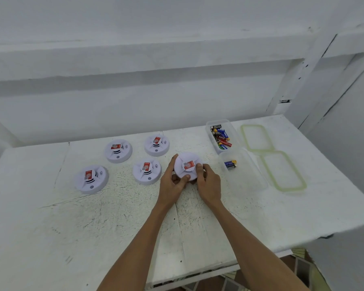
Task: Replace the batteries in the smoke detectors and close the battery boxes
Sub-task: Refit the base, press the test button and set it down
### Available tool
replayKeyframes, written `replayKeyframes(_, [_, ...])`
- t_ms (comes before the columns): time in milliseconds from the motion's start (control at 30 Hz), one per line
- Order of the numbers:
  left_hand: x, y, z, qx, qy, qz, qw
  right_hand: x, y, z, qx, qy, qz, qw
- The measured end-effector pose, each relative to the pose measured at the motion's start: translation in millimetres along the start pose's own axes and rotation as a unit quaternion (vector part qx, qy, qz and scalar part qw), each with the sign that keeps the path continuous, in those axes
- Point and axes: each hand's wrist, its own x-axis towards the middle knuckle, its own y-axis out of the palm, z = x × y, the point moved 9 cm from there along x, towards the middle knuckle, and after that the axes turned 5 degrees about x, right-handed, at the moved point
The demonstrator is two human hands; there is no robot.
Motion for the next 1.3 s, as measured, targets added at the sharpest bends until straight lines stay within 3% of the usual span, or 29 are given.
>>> replayKeyframes(1300, [0,-5,7,-0.047,-0.035,-0.036,0.998,-2,-2,3,0.001,0.002,-0.009,1.0])
